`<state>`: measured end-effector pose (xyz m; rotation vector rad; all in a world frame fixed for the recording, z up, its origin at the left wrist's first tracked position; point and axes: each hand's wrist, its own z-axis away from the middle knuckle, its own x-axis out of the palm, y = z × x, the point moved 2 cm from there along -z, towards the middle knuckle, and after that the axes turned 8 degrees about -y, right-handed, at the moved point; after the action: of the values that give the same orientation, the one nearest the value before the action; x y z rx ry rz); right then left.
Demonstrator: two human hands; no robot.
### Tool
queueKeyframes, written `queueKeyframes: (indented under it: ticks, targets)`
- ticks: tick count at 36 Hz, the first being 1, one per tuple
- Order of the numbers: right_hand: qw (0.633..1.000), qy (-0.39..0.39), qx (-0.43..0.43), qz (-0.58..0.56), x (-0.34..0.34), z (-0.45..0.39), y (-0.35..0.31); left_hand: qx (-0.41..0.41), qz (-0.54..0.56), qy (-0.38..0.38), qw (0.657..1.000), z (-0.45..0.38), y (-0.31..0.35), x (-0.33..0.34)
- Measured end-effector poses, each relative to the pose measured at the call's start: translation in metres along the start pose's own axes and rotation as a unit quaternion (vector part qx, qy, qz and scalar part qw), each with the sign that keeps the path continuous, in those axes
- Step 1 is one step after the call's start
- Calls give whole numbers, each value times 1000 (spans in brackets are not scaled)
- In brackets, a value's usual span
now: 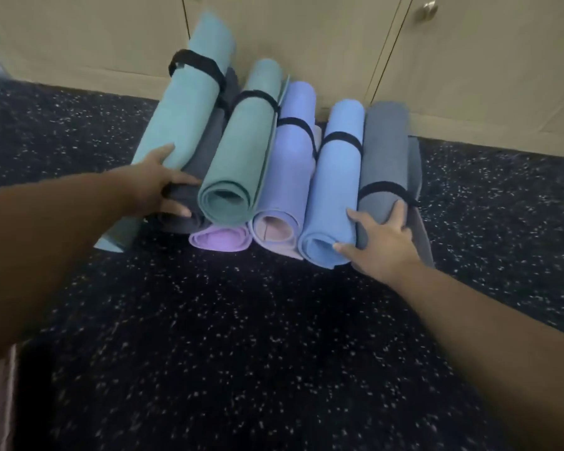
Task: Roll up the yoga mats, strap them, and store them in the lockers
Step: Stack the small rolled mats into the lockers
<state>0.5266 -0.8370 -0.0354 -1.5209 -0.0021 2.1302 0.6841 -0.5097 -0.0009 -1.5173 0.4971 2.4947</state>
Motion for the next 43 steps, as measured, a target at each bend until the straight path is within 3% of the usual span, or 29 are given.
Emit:
queueKeyframes:
  ticks: [5,8,12,16,22,29,32,36,43]
  targets:
    - [999,-41,18,21,-9,-18,1,-69,-52,-22,996,10,8,4]
    - [998,-52,30,30,-11,-21,0,-106,-118,2,987,34,23,-2]
    - [995,-66,70,36,-10,-14,-8,-47,-125,30,991,80,33,-2]
    - [994,-46,84,49,0,12,-21,-16,-123,0,992,133,28,22]
    - [998,42,-14,34,35,74,-37,-59,-67,-58,994,201,14,82]
    - [983,-67,-153,70,94,157,-73,-255,-34,-99,961,305,-23,170]
    - [962,-115,-226,102,107,183,-90,-321,83,-52,942,342,-26,194]
    - [940,-139,-282,134,116,207,-120,-285,174,7,942,360,-27,197]
    - [912,-132,-379,86,110,235,-181,-156,160,100,970,355,-12,162]
